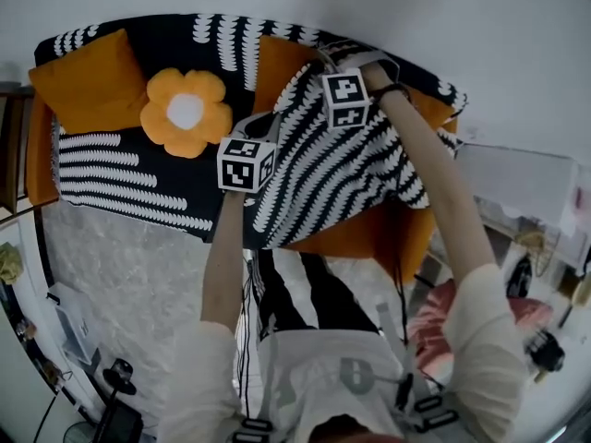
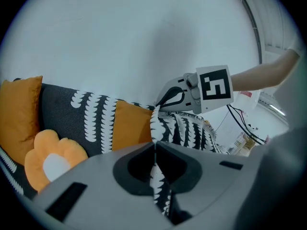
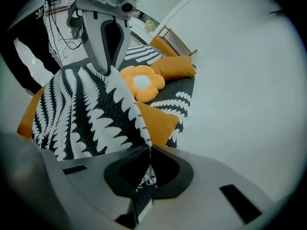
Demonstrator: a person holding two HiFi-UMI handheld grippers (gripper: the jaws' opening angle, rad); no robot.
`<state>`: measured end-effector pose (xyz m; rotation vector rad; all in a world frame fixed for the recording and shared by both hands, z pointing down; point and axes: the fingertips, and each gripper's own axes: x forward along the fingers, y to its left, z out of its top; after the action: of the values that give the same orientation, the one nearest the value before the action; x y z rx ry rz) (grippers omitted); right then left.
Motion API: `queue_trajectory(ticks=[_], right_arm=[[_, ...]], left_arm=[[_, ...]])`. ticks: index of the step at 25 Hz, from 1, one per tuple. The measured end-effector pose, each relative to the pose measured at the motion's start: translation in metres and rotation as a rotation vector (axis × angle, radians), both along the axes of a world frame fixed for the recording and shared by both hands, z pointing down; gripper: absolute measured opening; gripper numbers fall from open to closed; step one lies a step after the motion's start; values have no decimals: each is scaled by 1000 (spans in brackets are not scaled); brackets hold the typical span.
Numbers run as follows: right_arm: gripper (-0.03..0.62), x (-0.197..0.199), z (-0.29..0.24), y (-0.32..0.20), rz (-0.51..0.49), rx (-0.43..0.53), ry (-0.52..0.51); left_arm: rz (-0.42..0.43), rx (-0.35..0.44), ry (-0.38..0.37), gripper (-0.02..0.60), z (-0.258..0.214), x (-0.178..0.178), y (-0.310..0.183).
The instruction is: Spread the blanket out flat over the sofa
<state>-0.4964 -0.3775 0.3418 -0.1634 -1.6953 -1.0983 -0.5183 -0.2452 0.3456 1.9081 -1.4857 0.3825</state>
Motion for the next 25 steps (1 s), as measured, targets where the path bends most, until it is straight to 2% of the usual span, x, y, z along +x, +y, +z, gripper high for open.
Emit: queue_trajectory(ticks=[5, 13, 17, 21, 25], right_arm=[[14, 27, -34, 17, 25, -6, -80], [12, 98, -95, 76, 29, 7, -117], [12, 133, -112, 107, 47, 38, -124], [12, 167, -135, 140, 103, 80, -138], [12, 211, -143, 174, 190, 91, -116]], left_arm=[[17, 4, -28, 12, -23, 12, 14], [66, -1, -70, 12, -63, 72, 66], [88, 0, -61, 12, -77, 106, 96], [148, 22, -55, 12, -94, 140, 127], [200, 44, 13, 12, -100, 176, 155]])
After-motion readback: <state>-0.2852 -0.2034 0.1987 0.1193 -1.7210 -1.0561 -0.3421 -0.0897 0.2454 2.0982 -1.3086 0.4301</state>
